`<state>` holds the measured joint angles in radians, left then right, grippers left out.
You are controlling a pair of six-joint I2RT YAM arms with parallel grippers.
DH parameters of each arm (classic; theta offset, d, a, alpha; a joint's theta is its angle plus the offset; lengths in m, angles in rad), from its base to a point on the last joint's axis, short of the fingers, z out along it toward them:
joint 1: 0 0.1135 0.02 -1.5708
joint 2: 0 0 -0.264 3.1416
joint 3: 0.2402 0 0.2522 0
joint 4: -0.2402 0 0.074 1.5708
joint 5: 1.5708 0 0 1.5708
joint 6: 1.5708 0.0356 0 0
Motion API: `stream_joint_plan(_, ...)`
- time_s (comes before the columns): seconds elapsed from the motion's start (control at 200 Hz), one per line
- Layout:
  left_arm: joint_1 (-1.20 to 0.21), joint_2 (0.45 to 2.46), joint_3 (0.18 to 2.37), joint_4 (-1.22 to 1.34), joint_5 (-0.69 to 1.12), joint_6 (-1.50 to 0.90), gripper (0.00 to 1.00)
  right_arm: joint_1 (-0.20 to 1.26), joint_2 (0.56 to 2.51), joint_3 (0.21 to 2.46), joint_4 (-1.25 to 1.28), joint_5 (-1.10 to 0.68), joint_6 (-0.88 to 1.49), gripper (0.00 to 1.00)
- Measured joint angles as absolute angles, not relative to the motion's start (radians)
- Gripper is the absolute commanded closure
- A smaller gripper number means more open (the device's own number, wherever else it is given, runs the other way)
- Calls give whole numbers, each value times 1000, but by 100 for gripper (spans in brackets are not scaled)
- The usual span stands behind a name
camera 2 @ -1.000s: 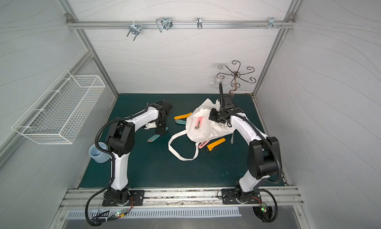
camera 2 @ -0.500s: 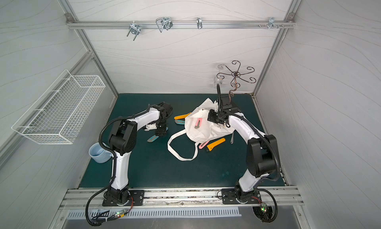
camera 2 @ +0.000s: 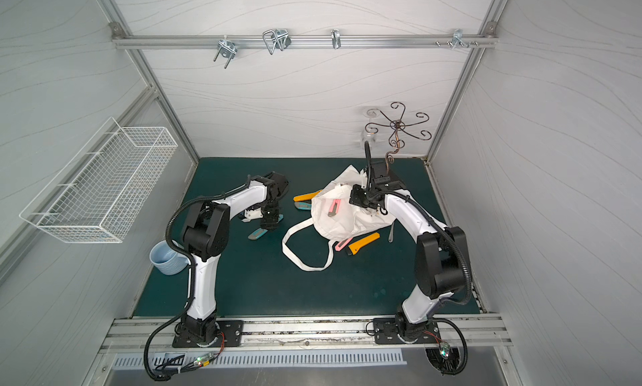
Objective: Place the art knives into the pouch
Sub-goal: Adjust the utility knife at the center of the board.
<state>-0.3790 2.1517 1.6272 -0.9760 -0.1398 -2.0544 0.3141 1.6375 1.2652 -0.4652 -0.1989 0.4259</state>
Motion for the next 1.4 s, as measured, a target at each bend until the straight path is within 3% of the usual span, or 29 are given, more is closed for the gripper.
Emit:
stream_joint_plan(0.335,-355,2171,1647,-1079,-139,-2054,51,314,1626,1265,-471,-200,426,100)
stream_joint_plan(0.46,-353,2180,1666,-1105,-148,-2038,61,314,1612,1265,-473,-202,426,100)
stream_joint_plan(0.62,-352,2183,1682,-1124,-185,-1952,63,314,1591,1265,-475,-203,426,100)
stream_joint_plan(0.92,-345,2184,1705,-1088,-248,-1523,62,314,1548,1257,-485,-202,426,100)
stream_joint_plan(1.126,-346,2140,1594,-960,-247,-1171,63,314,1540,1253,-491,-203,426,100)
stream_joint_plan(1.396,-369,2023,1447,-793,-192,-776,53,314,1538,1253,-500,-202,418,100)
